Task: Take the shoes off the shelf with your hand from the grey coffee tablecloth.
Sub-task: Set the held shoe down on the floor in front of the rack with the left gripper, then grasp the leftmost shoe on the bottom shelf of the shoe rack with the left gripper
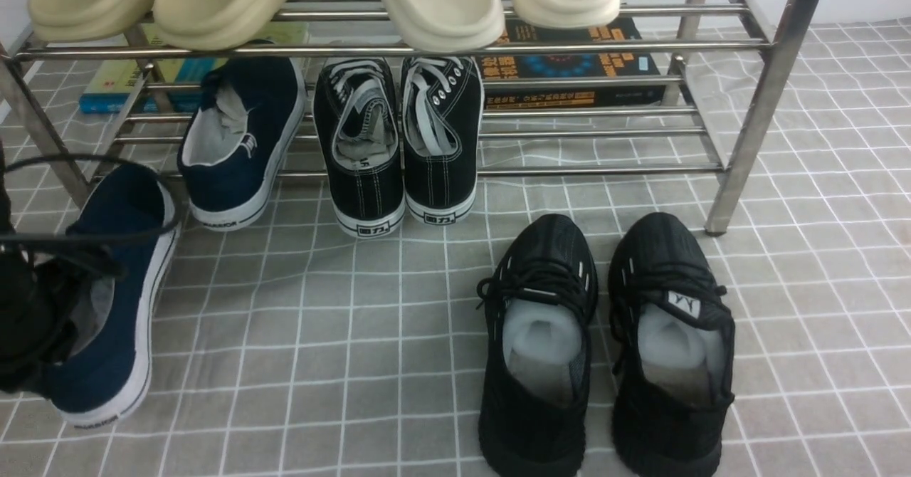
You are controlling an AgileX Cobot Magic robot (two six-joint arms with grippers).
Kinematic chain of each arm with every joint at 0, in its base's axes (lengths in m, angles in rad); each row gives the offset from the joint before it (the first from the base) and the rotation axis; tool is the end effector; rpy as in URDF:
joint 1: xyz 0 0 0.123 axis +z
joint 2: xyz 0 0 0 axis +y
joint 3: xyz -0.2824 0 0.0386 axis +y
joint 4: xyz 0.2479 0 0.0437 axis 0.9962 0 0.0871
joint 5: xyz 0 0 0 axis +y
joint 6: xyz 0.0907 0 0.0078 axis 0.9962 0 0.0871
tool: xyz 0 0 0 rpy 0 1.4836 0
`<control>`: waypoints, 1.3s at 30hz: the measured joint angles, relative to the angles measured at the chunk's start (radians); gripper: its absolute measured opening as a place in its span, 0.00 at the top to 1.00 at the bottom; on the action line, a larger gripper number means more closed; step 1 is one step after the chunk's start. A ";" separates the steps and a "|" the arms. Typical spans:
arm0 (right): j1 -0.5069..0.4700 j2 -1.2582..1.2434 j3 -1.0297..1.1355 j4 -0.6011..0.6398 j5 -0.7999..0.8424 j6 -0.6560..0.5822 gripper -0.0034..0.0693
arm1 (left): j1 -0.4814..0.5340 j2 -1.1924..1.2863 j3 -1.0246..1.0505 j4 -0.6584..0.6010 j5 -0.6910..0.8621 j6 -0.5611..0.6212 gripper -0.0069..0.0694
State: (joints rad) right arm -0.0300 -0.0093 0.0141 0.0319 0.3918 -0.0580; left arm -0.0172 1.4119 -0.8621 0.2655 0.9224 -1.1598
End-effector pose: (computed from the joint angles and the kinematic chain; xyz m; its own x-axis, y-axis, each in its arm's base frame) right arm 0.0520 -0.0004 0.1737 -0.3046 -0.0194 -0.9523 0.0097 0.9997 -0.0235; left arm 0.2457 0.0148 0.2285 -0.5103 -0.8126 -0.2815 -0.8363 0.5453 -0.0582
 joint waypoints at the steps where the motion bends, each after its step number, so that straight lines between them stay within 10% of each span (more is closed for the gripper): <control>1: 0.000 0.000 0.000 0.000 0.000 0.000 0.63 | 0.000 0.000 0.024 0.003 -0.025 -0.004 0.84; 14: 0.000 0.000 0.000 0.000 0.000 0.000 0.62 | 0.000 0.003 0.092 0.022 -0.092 -0.029 0.78; 25: 0.000 0.000 0.000 0.000 0.000 0.000 0.62 | 0.000 -0.031 -0.071 0.063 0.051 0.110 0.33; 27: 0.000 0.000 0.000 0.000 0.000 0.000 0.62 | 0.000 -0.033 -0.116 0.051 0.062 0.154 0.39; 31: 0.000 0.000 0.000 0.000 0.000 0.000 0.62 | 0.000 -0.030 -0.217 -0.050 0.040 0.248 0.81; 39: 0.000 0.000 0.000 0.000 0.000 0.000 0.62 | -0.056 0.025 -0.330 -0.144 -0.093 0.350 0.89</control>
State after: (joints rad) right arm -0.0300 -0.0093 0.0141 0.0319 0.3918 -0.0580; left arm -0.0730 1.4372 -1.1921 0.1211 0.8292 -0.8096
